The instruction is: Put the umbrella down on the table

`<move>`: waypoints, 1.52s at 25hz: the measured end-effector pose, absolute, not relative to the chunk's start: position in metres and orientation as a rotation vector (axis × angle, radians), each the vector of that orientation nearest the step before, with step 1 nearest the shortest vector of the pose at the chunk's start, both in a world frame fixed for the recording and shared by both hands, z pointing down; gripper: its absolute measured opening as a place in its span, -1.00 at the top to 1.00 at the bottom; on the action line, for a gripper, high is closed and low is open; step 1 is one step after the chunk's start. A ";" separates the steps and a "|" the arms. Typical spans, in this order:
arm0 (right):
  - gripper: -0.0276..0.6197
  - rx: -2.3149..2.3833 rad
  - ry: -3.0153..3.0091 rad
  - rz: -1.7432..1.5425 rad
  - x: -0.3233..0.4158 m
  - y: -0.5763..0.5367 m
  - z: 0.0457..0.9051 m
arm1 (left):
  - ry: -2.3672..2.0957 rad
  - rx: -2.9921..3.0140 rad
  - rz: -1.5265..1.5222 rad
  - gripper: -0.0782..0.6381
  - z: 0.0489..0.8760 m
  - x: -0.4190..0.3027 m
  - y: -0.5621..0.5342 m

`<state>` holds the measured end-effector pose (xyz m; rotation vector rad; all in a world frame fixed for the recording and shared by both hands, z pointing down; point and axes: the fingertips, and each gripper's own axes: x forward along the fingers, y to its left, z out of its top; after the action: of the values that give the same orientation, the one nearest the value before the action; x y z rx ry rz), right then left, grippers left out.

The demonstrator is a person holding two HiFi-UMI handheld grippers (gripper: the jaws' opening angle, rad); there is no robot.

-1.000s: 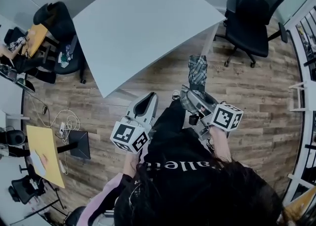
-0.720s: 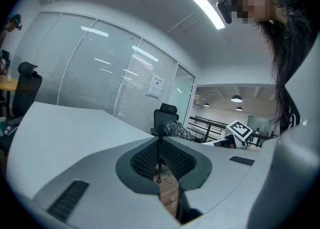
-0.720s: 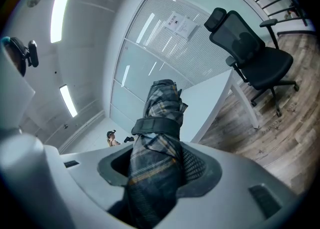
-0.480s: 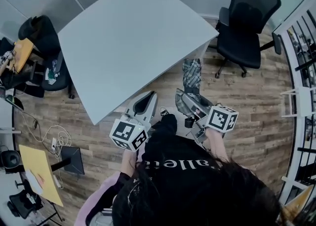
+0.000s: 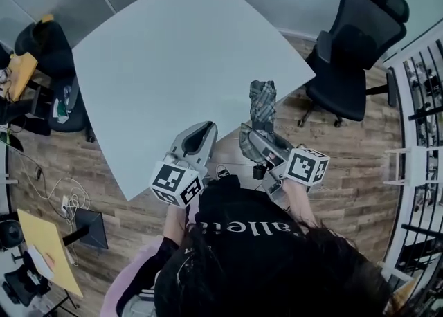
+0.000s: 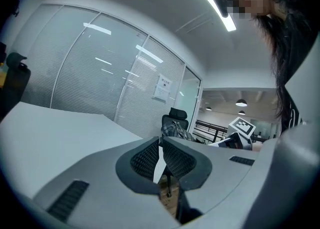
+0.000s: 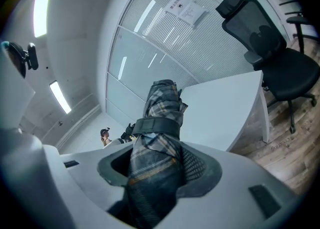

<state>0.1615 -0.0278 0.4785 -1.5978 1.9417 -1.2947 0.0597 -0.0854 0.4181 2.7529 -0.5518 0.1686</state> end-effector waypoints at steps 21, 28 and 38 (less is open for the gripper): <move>0.21 -1.472 2.225 -1.445 0.113 -0.146 0.488 | -0.850 2.599 0.119 0.71 0.431 -0.008 -0.161; 0.21 -1.438 2.347 -1.429 0.108 -0.160 0.484 | -0.993 2.529 0.069 0.71 0.433 -0.036 -0.149; 0.21 -1.376 2.498 -1.397 0.112 -0.224 0.487 | -1.157 2.448 0.031 0.71 0.435 -0.055 -0.150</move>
<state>0.1120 -0.2237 0.4872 -1.3761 2.4982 -1.3973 -0.0550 -0.1505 0.4347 2.4475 -1.1567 0.0311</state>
